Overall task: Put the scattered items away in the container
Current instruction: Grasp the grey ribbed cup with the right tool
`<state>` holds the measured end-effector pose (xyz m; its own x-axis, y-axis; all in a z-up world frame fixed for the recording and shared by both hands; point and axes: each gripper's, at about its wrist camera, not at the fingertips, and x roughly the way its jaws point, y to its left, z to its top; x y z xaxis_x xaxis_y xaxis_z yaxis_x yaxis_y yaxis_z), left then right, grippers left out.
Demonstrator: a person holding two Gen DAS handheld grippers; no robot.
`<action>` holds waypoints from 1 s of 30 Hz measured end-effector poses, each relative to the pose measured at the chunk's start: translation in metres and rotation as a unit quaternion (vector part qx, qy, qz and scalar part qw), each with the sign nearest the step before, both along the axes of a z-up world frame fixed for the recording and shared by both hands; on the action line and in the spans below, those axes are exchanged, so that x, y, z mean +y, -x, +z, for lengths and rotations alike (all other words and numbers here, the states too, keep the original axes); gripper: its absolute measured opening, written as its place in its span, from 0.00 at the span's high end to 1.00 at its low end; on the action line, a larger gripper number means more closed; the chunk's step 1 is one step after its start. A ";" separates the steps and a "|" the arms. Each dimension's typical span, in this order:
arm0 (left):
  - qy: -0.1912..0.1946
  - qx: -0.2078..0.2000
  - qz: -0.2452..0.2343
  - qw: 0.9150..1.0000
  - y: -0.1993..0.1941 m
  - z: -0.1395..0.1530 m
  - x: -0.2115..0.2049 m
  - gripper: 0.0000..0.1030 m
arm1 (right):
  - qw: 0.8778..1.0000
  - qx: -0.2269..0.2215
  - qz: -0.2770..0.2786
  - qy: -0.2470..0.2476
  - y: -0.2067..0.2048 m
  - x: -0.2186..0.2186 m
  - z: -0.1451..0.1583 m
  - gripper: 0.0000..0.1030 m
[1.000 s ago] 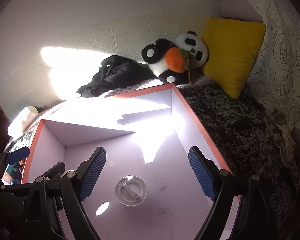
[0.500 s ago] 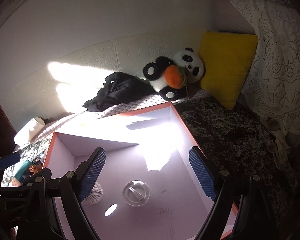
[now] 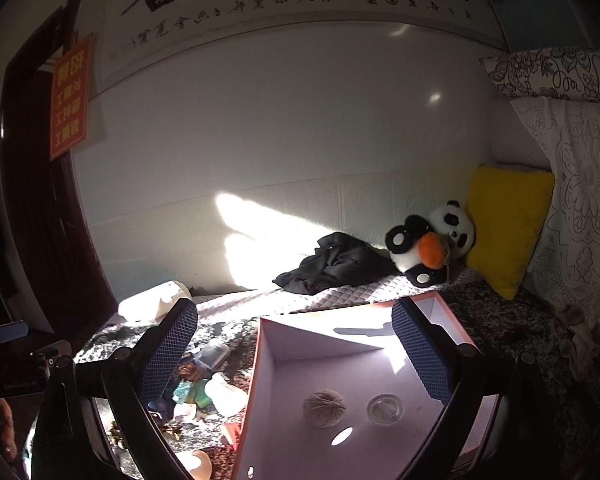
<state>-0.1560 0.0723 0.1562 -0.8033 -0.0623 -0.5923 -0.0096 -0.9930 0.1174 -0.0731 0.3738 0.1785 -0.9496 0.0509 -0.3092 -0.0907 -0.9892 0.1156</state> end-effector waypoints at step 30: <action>-0.094 -0.185 -0.008 0.978 0.031 -0.231 -0.069 0.04 | 0.965 -0.252 0.047 -0.056 0.048 -0.140 -0.225 0.01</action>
<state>-0.1866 0.0035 -0.0751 -0.5323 0.0863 -0.8422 -0.0318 -0.9961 -0.0819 -0.1210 0.2339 -0.0468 -0.6815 0.0323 -0.7311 -0.0173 -0.9995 -0.0281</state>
